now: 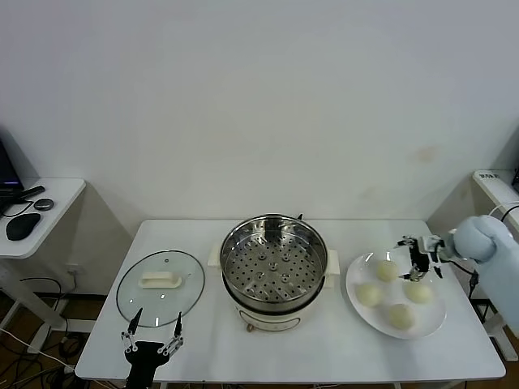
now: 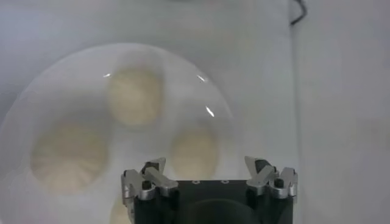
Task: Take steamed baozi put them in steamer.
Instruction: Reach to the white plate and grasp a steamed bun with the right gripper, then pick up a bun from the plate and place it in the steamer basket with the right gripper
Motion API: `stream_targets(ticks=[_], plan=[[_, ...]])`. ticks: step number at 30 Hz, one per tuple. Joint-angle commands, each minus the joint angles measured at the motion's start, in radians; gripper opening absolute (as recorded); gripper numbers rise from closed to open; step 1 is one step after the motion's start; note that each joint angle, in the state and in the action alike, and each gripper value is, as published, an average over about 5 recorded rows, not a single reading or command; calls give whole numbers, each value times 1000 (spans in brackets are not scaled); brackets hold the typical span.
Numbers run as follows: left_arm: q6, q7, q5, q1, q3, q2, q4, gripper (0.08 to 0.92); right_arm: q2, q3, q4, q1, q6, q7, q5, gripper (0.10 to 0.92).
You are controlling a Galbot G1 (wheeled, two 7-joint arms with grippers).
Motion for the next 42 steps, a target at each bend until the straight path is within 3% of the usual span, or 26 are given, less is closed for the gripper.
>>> stream_targets(ticks=[1, 21, 42], plan=[[-1, 0, 8, 3, -3, -2, 2, 823, 90, -251, -195, 224, -12, -92, -50, 823], [-7, 1, 14, -4, -13, 0, 1, 823, 147, -225, -242, 161, -43, -4, -94, 810], [-10, 3, 13, 4, -18, 3, -19, 823, 113, -224, -187, 139, -64, 14, -80, 511]])
